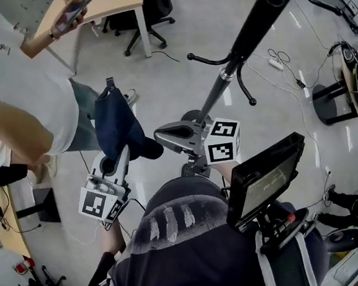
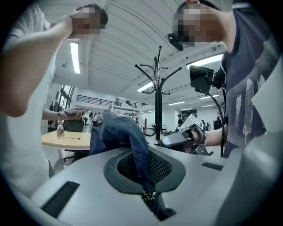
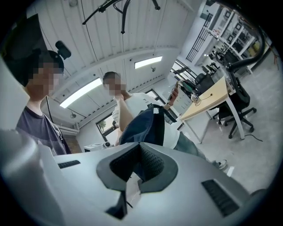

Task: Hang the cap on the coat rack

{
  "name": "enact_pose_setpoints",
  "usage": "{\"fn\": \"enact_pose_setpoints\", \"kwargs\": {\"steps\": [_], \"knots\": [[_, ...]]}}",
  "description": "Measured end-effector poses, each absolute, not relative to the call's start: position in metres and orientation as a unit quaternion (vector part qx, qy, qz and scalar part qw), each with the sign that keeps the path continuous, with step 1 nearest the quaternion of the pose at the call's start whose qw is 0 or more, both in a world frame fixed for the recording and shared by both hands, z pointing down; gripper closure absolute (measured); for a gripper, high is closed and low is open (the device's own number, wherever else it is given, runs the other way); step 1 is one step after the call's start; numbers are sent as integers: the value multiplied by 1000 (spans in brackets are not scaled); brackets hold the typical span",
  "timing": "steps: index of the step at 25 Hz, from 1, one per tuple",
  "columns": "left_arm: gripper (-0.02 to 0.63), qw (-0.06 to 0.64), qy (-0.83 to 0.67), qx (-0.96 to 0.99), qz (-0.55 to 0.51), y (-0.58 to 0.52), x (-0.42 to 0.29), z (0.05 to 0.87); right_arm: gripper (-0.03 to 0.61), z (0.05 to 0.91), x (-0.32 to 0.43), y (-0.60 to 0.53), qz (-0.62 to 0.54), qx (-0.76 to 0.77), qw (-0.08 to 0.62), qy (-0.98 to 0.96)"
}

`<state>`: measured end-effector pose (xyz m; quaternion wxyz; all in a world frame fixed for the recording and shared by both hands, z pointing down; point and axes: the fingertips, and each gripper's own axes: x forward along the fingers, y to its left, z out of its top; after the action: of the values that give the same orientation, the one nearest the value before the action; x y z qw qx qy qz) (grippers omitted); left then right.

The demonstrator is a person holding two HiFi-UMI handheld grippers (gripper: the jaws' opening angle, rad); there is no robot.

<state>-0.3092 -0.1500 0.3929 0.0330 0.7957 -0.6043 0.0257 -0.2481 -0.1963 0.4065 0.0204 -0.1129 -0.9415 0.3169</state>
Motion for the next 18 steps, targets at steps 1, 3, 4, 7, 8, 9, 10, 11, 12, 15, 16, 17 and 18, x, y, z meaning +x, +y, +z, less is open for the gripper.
{"fn": "enact_pose_setpoints", "kwargs": {"steps": [1,3,4,7,8,9,10,11,12,15,16,17,18], "knots": [[600,33,-604,796,24,-150,-310,393,575,405,-249,-196,317,-112,20,-942],[600,34,-602,798,22,-153,-312,393,574,401,-250,-197,313,-110,17,-943],[600,32,-600,799,22,-156,-312,392,575,398,-250,-200,310,-109,16,-944],[600,26,-592,805,32,-174,-305,388,574,391,-245,-214,306,-108,10,-946],[600,24,-591,806,34,-183,-300,386,574,390,-240,-222,306,-108,9,-946],[600,23,-590,806,34,-194,-295,384,575,389,-235,-231,306,-107,9,-946],[600,21,-590,806,34,-204,-290,382,574,388,-228,-240,306,-107,9,-946],[600,20,-591,806,35,-214,-285,380,574,387,-222,-249,306,-107,8,-946],[600,19,-592,805,37,-221,-281,379,574,386,-216,-256,307,-107,7,-946],[600,15,-594,803,44,-233,-271,377,574,388,-203,-267,313,-107,5,-944],[600,14,-593,804,46,-236,-267,377,575,390,-198,-270,316,-104,4,-943],[600,14,-588,807,47,-241,-264,378,575,392,-194,-273,319,-99,3,-943],[600,14,-583,811,49,-244,-263,379,575,393,-192,-276,321,-93,2,-942]]}}
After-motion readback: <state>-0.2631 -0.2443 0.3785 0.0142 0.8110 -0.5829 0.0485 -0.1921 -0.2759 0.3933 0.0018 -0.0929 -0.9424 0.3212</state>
